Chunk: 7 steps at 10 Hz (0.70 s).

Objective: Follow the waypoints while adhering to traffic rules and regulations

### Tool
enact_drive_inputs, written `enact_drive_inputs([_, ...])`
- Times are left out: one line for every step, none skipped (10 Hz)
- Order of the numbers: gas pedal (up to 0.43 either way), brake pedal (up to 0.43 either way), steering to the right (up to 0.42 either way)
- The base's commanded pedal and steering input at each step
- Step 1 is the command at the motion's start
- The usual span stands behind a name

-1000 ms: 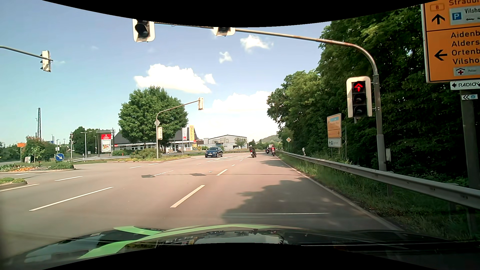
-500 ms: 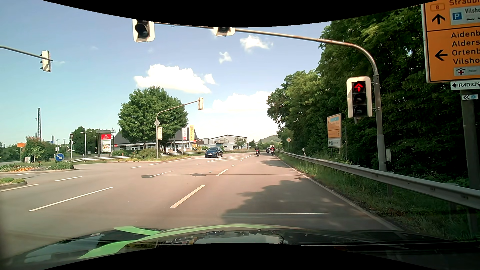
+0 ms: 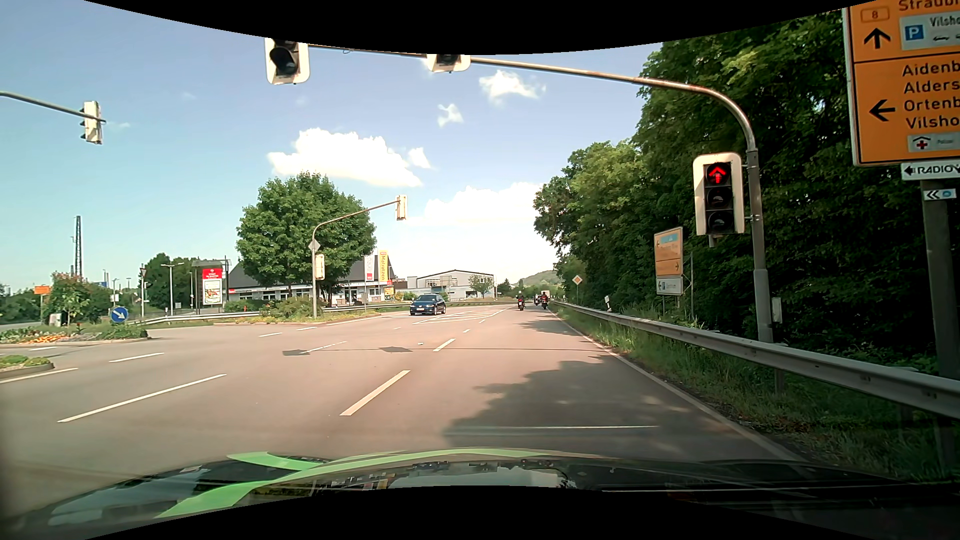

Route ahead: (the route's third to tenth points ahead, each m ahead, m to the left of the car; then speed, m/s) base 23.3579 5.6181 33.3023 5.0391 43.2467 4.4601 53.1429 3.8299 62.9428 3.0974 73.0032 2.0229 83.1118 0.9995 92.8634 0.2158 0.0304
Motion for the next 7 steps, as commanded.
enact_drive_inputs([0.000, 0.152, 0.001])
enact_drive_inputs([0.000, 0.152, 0.001])
enact_drive_inputs([0.000, 0.152, 0.001])
enact_drive_inputs([0.000, 0.152, 0.001])
enact_drive_inputs([0.000, 0.152, 0.001])
enact_drive_inputs([0.000, 0.152, 0.001])
enact_drive_inputs([0.000, 0.152, 0.001])
